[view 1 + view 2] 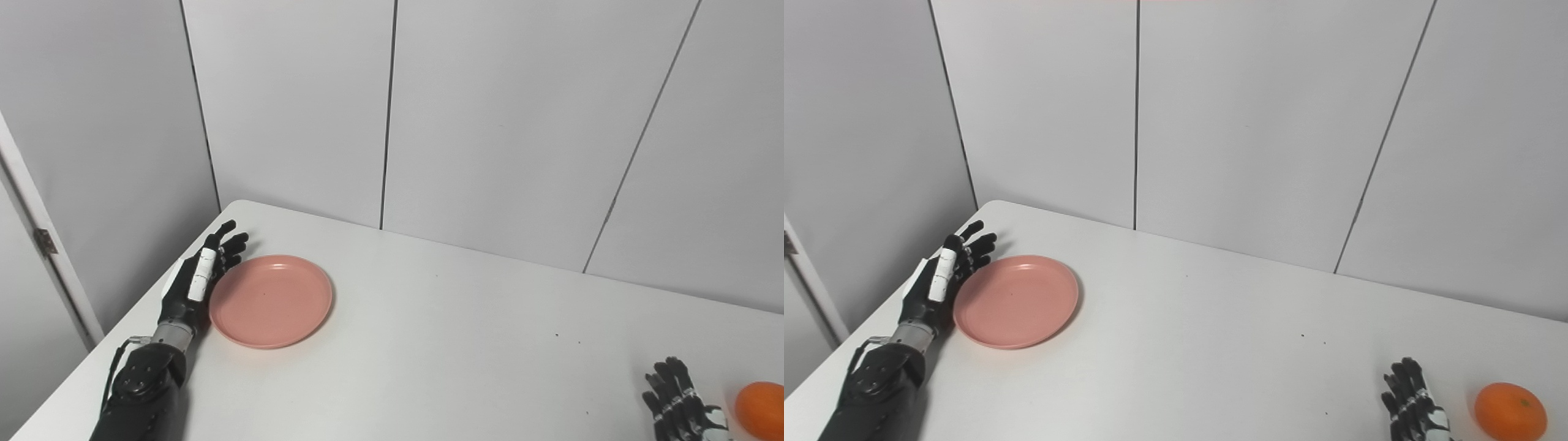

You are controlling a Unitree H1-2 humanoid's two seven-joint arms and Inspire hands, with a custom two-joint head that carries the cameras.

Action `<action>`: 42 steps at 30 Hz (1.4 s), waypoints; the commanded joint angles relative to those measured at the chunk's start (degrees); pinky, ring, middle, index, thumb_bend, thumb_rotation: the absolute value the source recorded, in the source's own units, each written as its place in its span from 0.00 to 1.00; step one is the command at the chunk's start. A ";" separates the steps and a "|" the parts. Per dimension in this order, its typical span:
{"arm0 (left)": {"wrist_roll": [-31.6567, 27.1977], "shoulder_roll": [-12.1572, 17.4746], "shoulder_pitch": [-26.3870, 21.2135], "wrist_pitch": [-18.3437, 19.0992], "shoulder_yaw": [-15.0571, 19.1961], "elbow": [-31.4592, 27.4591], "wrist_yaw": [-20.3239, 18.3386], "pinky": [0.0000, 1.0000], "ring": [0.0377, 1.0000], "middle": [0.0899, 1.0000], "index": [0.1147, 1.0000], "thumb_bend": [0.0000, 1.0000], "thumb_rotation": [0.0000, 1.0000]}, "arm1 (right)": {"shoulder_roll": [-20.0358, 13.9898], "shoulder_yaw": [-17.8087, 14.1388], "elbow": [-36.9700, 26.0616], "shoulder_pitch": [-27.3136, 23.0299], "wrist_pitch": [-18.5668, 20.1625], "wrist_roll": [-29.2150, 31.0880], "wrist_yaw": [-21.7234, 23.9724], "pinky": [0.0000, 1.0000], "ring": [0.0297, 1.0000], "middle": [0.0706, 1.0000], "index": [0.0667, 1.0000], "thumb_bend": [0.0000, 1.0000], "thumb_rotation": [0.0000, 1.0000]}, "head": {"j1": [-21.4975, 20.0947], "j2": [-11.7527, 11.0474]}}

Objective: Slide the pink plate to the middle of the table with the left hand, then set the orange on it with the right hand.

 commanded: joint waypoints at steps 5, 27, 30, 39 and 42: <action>0.39 0.39 -1.03 -0.74 -0.33 0.14 0.08 0.91 0.88 0.84 0.87 1.00 0.93 | 1.48 0.70 4.14 5.22 1.33 0.38 0.02 1.00 0.98 0.96 0.96 0.82 1.00 | 0.00 -0.01; -3.85 -2.59 0.73 4.79 0.39 -4.82 -1.18 0.91 0.90 0.86 0.87 0.99 0.94 | 1.54 0.89 4.21 5.16 1.07 -0.24 -0.08 1.00 0.98 0.96 0.96 0.84 1.00 | -0.15 0.18; -5.21 -3.16 0.71 5.72 0.94 -4.70 -1.54 0.92 0.90 0.86 0.87 0.99 0.93 | 1.59 0.87 4.10 5.17 1.21 -0.17 -0.12 1.00 0.98 0.96 0.95 0.84 1.00 | -0.21 0.22; -5.37 -4.93 2.13 9.81 0.11 -9.03 -0.22 0.85 0.87 0.84 0.89 0.96 0.95 | 1.59 0.91 3.72 5.26 1.46 -0.33 -0.47 1.00 0.97 0.95 0.95 0.86 1.00 | -0.33 0.57; -6.14 -5.65 2.55 11.52 0.01 -10.73 -0.39 0.86 0.88 0.84 0.86 0.97 0.93 | 1.50 0.93 3.68 5.28 1.57 -0.23 -0.48 1.00 0.98 0.96 0.96 0.86 1.00 | -0.32 0.61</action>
